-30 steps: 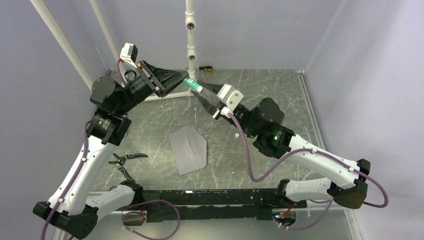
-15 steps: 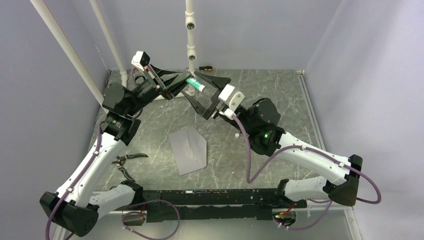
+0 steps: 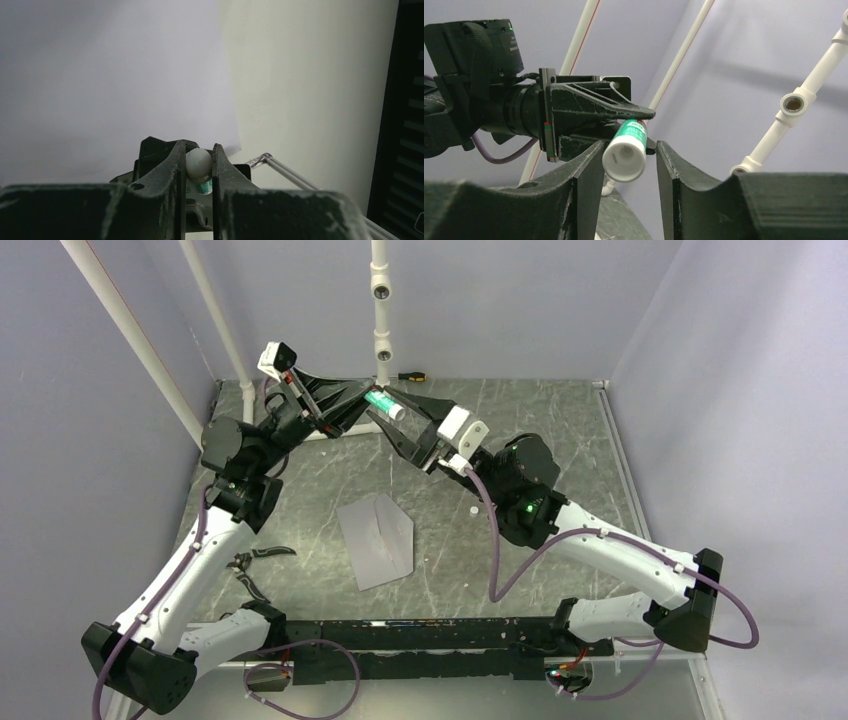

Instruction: Place the letter into the envelope and seal it

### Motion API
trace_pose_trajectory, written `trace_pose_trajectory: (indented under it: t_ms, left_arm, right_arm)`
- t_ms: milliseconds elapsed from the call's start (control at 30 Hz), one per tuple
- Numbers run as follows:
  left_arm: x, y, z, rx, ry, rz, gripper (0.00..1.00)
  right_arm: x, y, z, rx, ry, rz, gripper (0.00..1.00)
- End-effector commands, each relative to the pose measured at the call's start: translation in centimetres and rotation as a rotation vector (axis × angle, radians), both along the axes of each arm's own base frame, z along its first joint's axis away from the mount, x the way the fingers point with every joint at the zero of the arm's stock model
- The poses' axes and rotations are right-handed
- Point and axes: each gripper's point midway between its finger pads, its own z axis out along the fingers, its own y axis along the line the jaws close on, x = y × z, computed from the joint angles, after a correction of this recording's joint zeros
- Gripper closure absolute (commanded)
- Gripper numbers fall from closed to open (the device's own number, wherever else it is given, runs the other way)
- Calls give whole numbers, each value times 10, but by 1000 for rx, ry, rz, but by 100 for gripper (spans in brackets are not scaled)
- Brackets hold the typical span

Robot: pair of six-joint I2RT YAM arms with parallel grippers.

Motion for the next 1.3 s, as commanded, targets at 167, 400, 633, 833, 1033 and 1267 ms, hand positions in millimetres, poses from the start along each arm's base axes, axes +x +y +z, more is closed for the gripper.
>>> trace_pose_trajectory:
  t_ms: [167,400,633,833,1033,1267]
  left_arm:
    - [-9,4,9,-43,-31,-18,98]
    - [-6,2,5,-38,-22,-22,98]
    - [-6,2,6,-39,-29,-27,98]
    - [-7,3,9,-40,-60,-12,98]
    - [-9,6,6,45,-121,89,33]
    - [-4,15,-29,359,-178,286,12]
  right_arm:
    - [-3,0,31,40,-79,27,55]
    - [-6,1,38,70,-96,44,54]
    - [0,4,35,49,-83,28,72]
    - [8,4,31,36,-55,-6,98]
    - [17,-9,23,49,2,-72,100]
    - [29,-32,-2,59,256,-125,100]
